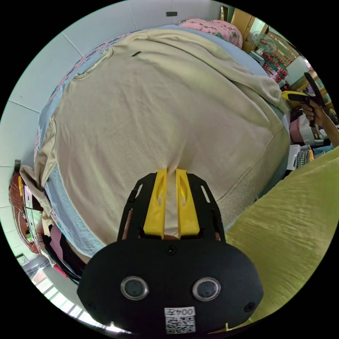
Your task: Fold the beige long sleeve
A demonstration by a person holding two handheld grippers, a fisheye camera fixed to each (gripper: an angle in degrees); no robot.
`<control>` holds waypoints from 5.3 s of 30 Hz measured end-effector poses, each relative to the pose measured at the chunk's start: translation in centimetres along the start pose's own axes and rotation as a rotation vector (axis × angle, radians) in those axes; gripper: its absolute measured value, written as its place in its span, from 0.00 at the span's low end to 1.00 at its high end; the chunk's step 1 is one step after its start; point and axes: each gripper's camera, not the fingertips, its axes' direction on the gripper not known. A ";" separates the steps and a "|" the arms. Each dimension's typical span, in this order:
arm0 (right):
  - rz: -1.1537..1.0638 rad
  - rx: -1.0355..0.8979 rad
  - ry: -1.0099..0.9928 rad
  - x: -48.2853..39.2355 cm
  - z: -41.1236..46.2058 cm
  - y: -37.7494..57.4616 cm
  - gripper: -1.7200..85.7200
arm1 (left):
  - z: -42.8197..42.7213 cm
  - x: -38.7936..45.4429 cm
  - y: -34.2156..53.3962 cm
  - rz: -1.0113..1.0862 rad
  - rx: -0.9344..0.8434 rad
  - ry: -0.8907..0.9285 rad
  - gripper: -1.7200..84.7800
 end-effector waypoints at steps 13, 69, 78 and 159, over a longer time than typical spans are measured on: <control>-0.038 0.041 -0.268 2.0 2.7 -1.5 0.06 | 7.1 0.2 -3.1 -0.057 -0.116 -0.014 0.04; -0.091 -0.194 -0.193 4.1 26.8 -9.1 0.13 | 20.2 -4.6 -3.0 -0.121 -0.176 -0.031 0.04; -0.293 -0.173 0.126 2.4 26.1 -6.2 0.06 | 20.3 -5.2 -2.7 -0.114 -0.190 -0.037 0.04; -0.165 0.023 0.399 17.5 9.4 -19.7 0.16 | 18.8 -9.3 -1.7 -0.105 -0.222 0.042 0.04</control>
